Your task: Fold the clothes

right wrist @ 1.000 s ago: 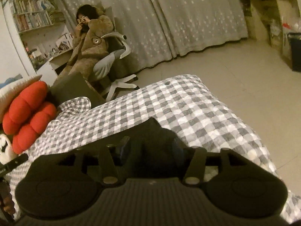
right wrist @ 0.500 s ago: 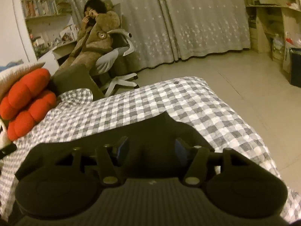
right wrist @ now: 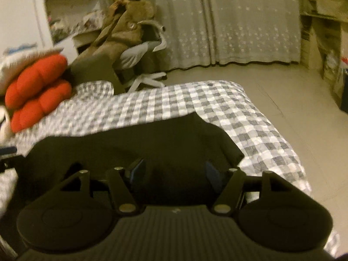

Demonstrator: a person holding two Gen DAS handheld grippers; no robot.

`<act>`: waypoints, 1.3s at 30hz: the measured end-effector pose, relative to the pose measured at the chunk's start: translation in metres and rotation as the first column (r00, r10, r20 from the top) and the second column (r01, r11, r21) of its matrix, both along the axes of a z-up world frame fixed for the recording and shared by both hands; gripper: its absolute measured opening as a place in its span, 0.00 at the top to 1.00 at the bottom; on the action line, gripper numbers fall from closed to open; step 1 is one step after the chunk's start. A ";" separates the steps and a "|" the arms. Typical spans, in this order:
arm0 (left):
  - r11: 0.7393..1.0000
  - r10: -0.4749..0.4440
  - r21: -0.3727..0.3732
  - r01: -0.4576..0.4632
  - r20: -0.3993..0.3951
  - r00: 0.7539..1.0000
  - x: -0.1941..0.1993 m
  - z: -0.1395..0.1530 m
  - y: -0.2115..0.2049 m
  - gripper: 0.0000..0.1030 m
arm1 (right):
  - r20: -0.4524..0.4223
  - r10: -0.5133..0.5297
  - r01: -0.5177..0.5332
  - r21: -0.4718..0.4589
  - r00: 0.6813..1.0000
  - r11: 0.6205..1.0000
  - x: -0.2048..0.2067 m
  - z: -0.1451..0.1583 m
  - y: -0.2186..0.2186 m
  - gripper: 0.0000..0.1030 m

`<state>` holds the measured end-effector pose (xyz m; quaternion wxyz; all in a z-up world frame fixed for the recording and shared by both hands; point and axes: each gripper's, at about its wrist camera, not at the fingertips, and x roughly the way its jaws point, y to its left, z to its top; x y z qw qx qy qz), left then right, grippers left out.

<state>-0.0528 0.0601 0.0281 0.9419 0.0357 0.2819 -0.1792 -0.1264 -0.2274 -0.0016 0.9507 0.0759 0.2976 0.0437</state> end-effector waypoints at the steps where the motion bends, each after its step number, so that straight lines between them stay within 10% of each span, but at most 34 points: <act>1: 1.000 -0.011 0.012 0.011 -0.005 1.000 -0.002 0.000 -0.004 0.01 | 0.000 0.011 -0.011 -0.015 1.000 1.000 -0.002 -0.001 -0.001 0.36; 15: 0.964 -0.229 0.160 0.211 0.103 0.968 -0.027 -0.027 -0.062 0.13 | 0.025 0.373 -0.368 -0.105 0.928 0.924 -0.006 -0.019 0.022 0.40; 18: 0.948 -0.249 0.228 0.222 0.099 0.963 -0.024 -0.035 -0.077 0.31 | 0.049 0.427 -0.414 -0.173 0.903 0.894 -0.006 -0.020 0.038 0.51; 23: 0.904 -0.236 0.389 0.180 0.101 0.966 -0.023 -0.047 -0.089 0.96 | 0.022 0.455 -0.424 -0.324 0.890 0.846 0.002 -0.032 0.055 0.86; 33: 0.882 -0.331 0.364 0.301 0.020 0.944 -0.044 -0.043 -0.067 0.93 | -0.011 0.478 -0.463 -0.265 0.878 0.846 -0.006 -0.030 0.037 0.77; 37: 0.929 -0.277 0.266 0.259 0.031 0.960 -0.044 -0.027 -0.045 0.29 | -0.006 0.448 -0.442 -0.182 0.894 0.878 -0.008 -0.021 0.023 0.58; 39: 0.956 -0.235 0.187 0.225 0.032 0.971 -0.041 -0.021 -0.031 0.28 | 0.015 0.410 -0.404 -0.132 0.912 0.905 -0.009 -0.017 0.012 0.56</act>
